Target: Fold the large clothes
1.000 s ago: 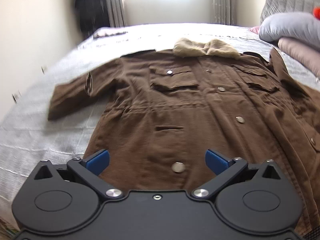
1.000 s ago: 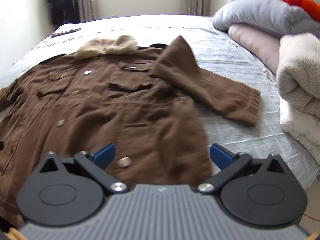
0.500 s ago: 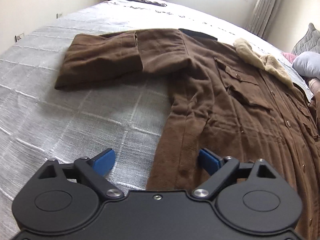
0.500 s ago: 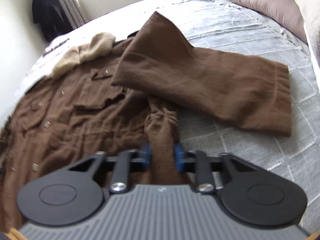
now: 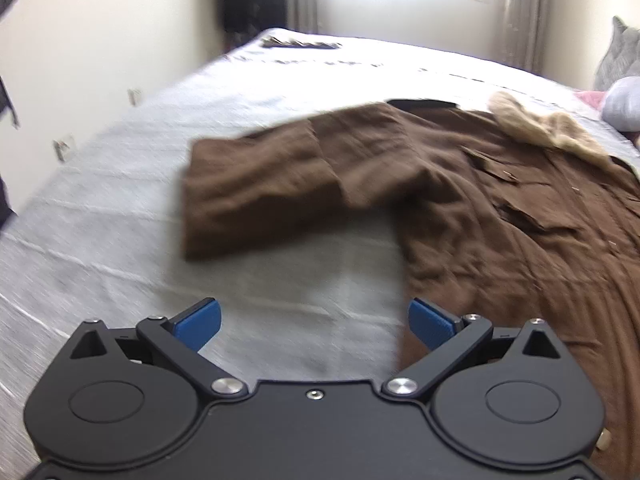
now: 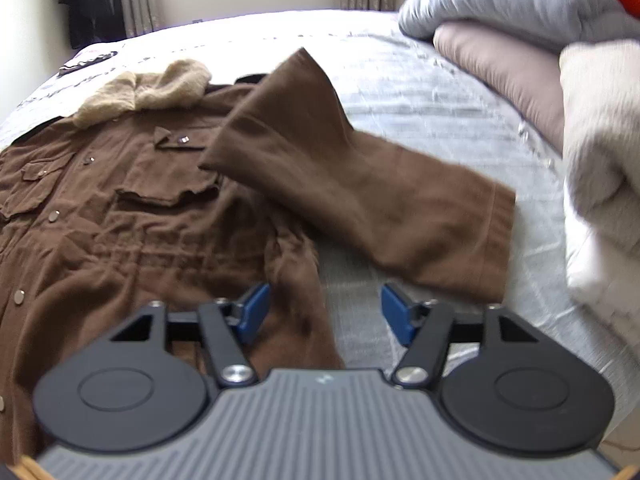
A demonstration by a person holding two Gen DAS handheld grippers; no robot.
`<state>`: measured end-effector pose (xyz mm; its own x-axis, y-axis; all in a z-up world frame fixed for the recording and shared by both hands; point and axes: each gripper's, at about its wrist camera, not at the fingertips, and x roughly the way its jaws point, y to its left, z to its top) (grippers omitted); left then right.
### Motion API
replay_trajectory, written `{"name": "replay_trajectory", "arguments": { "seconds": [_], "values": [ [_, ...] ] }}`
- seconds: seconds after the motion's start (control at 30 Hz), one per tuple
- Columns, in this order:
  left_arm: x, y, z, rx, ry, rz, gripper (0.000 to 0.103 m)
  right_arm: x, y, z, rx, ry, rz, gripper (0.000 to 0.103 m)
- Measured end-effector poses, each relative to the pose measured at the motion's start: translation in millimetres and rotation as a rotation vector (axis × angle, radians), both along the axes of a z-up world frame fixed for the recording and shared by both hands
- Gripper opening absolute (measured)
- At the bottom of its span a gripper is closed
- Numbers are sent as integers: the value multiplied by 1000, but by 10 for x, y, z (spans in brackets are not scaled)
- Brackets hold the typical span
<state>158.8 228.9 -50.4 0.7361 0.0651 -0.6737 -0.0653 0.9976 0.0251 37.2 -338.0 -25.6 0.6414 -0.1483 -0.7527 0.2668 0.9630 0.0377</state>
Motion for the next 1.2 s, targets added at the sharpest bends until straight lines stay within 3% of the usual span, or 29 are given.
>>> {"name": "replay_trajectory", "arguments": {
  "seconds": [0.1, 0.37, 0.57, 0.67, 0.77, 0.87, 0.9, 0.97, 1.0, 1.1, 1.2],
  "values": [
    [102, 76, 87, 20, -41, 16, 101, 15, 35, 126, -13, -24, 15, 86],
    [460, 260, 187, 107, -120, 69, 102, 97, 247, 242, -49, -42, 59, 93],
    [795, 368, 273, 59, -191, 76, 102, 203, 386, 241, -73, -36, 73, 94],
    [1074, 346, 198, 40, -151, 73, 99, 234, 438, 269, -83, -43, 87, 94],
    [1261, 251, 41, -40, -82, 23, 99, 265, 477, 301, -80, -46, 88, 94],
    [1368, 27, -85, -28, -44, -3, 99, 263, 517, 336, -71, -51, 96, 94],
    [1391, -20, -124, -15, -25, 3, 97, 260, 530, 348, -67, -52, 98, 94],
    [1431, -67, -230, 27, 15, 38, 68, 253, 546, 369, -60, -57, 100, 94],
    [1429, -46, -260, 58, 26, 72, 45, 252, 548, 379, -55, -59, 98, 94],
    [1248, 210, -119, -26, -27, 89, 22, 256, 567, 391, -43, -66, 97, 94],
    [937, 577, 211, 12, -129, 173, 13, 286, 607, 377, -57, -60, 113, 94]
  ]
}}
